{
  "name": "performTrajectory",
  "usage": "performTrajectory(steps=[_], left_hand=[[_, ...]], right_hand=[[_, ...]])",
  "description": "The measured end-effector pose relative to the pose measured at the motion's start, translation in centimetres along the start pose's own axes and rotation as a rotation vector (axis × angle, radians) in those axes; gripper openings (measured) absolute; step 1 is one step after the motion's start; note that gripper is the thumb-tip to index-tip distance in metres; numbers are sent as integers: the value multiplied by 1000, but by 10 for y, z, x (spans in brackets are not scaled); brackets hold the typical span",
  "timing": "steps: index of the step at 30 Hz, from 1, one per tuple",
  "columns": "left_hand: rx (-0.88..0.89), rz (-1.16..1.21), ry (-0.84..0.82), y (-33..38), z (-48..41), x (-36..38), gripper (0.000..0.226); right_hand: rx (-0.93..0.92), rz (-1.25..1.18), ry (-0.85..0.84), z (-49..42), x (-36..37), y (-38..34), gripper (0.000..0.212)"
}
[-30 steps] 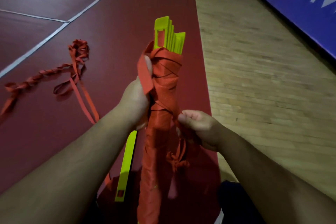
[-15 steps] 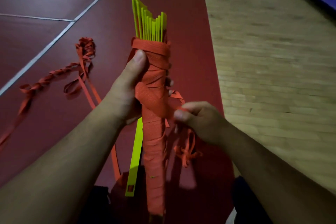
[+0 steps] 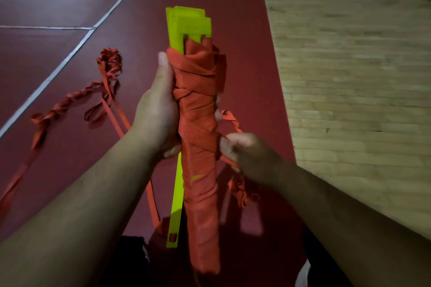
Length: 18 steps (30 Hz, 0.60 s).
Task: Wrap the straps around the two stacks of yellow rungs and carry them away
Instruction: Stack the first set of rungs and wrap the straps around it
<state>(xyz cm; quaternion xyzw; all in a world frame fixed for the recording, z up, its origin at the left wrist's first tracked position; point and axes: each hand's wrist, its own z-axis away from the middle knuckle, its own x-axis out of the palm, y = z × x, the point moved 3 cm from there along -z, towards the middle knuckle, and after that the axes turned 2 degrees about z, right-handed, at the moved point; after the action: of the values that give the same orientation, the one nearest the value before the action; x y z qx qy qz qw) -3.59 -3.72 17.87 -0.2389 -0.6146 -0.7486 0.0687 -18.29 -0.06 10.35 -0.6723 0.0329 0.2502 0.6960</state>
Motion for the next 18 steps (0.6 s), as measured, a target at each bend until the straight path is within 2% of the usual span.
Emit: performTrajectory(steps=[3, 7, 10, 12, 15, 16, 18], left_hand=[[30, 6, -103, 1, 0, 2, 88], [102, 39, -115, 2, -5, -8, 86], [129, -71, -42, 7, -7, -9, 61], [51, -101, 31, 5, -6, -6, 61], [56, -91, 111, 1, -2, -5, 65], [51, -57, 86, 1, 0, -7, 66], [-26, 59, -83, 5, 2, -7, 71]], right_hand=[[63, -258, -17, 3, 8, -4, 54], [69, -448, -6, 3, 7, -13, 36], [36, -321, 38, -1, 1, -8, 37], [36, -244, 27, -2, 1, -2, 41], [25, -254, -57, 0, 7, -1, 37], [6, -255, -77, 0, 10, -2, 35], [-44, -275, -108, 1, 14, -6, 33]])
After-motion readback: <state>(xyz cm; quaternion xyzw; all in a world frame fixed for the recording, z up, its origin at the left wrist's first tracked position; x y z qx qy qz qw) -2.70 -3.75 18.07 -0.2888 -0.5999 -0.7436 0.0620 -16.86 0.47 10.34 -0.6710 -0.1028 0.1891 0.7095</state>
